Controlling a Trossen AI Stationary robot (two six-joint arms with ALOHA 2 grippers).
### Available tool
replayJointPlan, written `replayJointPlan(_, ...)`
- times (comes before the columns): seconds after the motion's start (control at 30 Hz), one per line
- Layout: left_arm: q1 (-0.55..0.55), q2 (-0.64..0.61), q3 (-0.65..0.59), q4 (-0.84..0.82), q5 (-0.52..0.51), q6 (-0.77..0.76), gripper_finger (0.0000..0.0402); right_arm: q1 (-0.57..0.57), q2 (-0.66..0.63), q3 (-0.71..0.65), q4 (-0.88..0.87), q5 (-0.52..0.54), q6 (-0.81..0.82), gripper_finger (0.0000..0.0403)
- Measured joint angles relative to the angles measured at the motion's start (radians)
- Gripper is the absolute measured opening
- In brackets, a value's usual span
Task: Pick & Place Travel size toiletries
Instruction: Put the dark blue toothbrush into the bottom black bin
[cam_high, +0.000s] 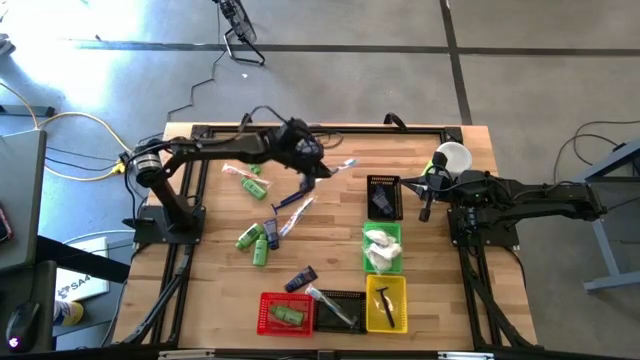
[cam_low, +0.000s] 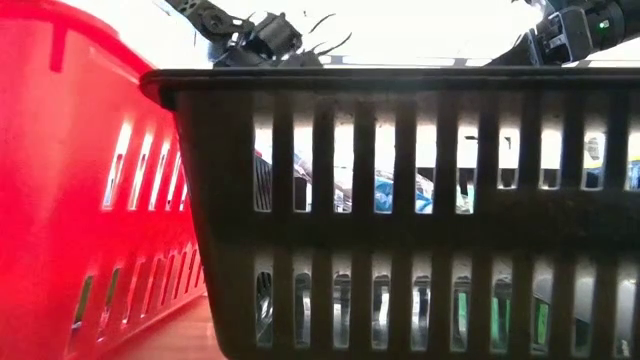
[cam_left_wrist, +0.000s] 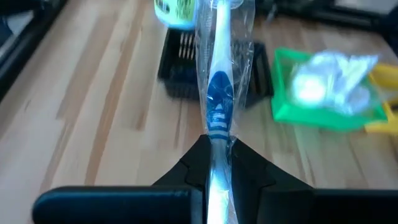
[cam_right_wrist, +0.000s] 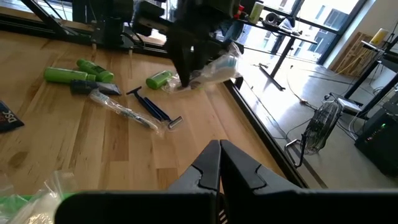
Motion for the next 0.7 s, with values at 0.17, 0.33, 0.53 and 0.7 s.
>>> replayJointPlan(0.17,-0.065,-0.019,-0.005,-0.005,-0.169,-0.038,0.0033,0.0,0.0,0.0,0.0,0.0,0.02,0.0002)
replayJointPlan(0.33,-0.102,-0.063,-0.005,-0.026,-0.191,-0.04,0.0033,0.0,0.0,0.0,0.001,0.0,0.042,0.0002)
replayJointPlan(0.53,-0.139,-0.121,-0.086,0.037,-0.171,-0.045,0.0033,0.0,0.0,0.0,0.022,-0.001,0.1,0.0002)
replayJointPlan(0.7,-0.136,-0.183,-0.279,0.246,-0.176,-0.109,0.0033,0.0,0.007,0.0,0.037,-0.025,0.155,0.0002)
